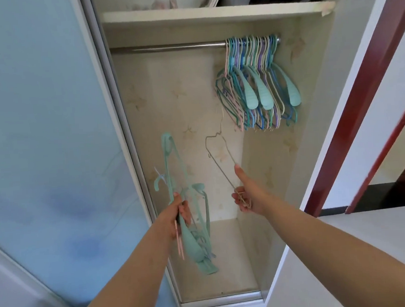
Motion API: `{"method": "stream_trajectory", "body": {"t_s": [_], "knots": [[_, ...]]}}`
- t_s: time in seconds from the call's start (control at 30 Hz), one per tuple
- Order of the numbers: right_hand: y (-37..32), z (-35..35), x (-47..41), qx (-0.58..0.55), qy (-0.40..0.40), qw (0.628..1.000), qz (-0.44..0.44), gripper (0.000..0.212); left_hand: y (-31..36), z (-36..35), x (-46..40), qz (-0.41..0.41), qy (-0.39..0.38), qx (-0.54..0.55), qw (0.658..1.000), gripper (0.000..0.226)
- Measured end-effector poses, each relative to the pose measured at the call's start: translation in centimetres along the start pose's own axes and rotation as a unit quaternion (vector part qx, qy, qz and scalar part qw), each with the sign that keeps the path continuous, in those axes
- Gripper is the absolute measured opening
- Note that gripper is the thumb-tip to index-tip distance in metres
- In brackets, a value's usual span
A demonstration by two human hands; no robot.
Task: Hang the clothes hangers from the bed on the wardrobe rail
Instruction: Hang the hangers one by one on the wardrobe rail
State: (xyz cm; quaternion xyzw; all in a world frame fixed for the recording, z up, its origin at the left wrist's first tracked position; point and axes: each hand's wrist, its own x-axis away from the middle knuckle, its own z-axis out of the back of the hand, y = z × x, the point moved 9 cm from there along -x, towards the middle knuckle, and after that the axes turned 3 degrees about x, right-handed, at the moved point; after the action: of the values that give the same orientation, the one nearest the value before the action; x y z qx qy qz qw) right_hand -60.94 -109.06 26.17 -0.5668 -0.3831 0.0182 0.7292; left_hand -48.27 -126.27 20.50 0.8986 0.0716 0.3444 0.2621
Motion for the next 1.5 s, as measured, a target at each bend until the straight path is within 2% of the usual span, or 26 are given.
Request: {"method": "stream_trajectory", "body": {"t_s": [0.07, 0.2, 0.37, 0.53, 0.73, 0.87, 0.97, 1.03, 1.1, 1.13, 1.2, 1.27, 1.33, 1.4, 1.5], "knots": [[-4.6, -1.5, 0.5, -0.012, -0.002, 0.999, 0.032, 0.077, 0.6, -0.3, 0.2, -0.001, -0.019, 0.005, 1.000, 0.043], [-14.0, -3.4, 0.9, -0.049, 0.015, 0.994, 0.094, 0.061, 2.0, -1.0, 0.5, 0.006, -0.041, 0.015, 0.999, 0.045], [-23.1, -3.3, 1.3, -0.084, 0.081, 0.982, 0.146, 0.050, 4.6, -2.9, 0.8, -0.004, -0.068, 0.014, 0.998, 0.058], [-24.5, -3.3, -0.8, -0.078, 0.099, 0.983, 0.134, 0.058, 7.9, -3.7, 0.6, -0.039, -0.071, -0.015, 0.997, 0.044], [-22.0, -1.7, -3.2, -0.187, 0.144, 0.960, 0.148, 0.063, 9.5, -3.9, 1.3, -0.092, -0.027, -0.076, 0.993, 0.034], [-18.9, -1.1, -3.3, -0.085, 0.282, 0.941, 0.168, 0.087, 9.4, -4.5, 0.8, -0.148, 0.013, -0.080, 0.986, 0.030], [-16.6, -1.7, -1.3, -0.081, 0.314, 0.918, 0.228, 0.074, 9.1, -4.8, 0.4, -0.171, 0.023, -0.080, 0.982, 0.025], [-16.0, -3.3, 0.7, -0.005, 0.282, 0.908, 0.311, 0.069, 8.6, -5.1, 0.1, -0.167, 0.024, -0.078, 0.983, 0.021], [-16.0, -5.7, 2.5, 0.145, 0.225, 0.888, 0.373, 0.071, 8.2, -5.5, -0.2, -0.175, 0.026, -0.087, 0.980, 0.020], [-15.8, -6.9, 2.8, 0.232, 0.194, 0.876, 0.375, 0.076, 8.0, -5.7, -0.4, -0.182, 0.027, -0.096, 0.978, 0.021], [-14.2, -8.6, 2.4, 0.380, 0.122, 0.860, 0.317, 0.092, 7.5, -6.3, -0.5, -0.193, 0.018, -0.110, 0.975, 0.026], [-12.1, -9.0, 1.6, 0.464, 0.077, 0.849, 0.241, 0.105, 7.0, -6.9, -0.7, -0.198, 0.007, -0.133, 0.971, 0.032], [-11.2, -8.2, 1.1, 0.539, 0.107, 0.804, 0.225, 0.096, 6.4, -7.3, -0.7, -0.195, -0.011, -0.160, 0.968, 0.030], [-12.2, -7.3, 1.6, 0.611, 0.190, 0.720, 0.270, 0.075, 5.9, -7.6, -0.4, -0.193, -0.037, -0.192, 0.961, 0.025], [-14.4, -6.1, 2.3, 0.678, 0.268, 0.603, 0.323, 0.088, 5.3, -7.0, 0.0, -0.205, -0.063, -0.280, 0.936, 0.028]]}}
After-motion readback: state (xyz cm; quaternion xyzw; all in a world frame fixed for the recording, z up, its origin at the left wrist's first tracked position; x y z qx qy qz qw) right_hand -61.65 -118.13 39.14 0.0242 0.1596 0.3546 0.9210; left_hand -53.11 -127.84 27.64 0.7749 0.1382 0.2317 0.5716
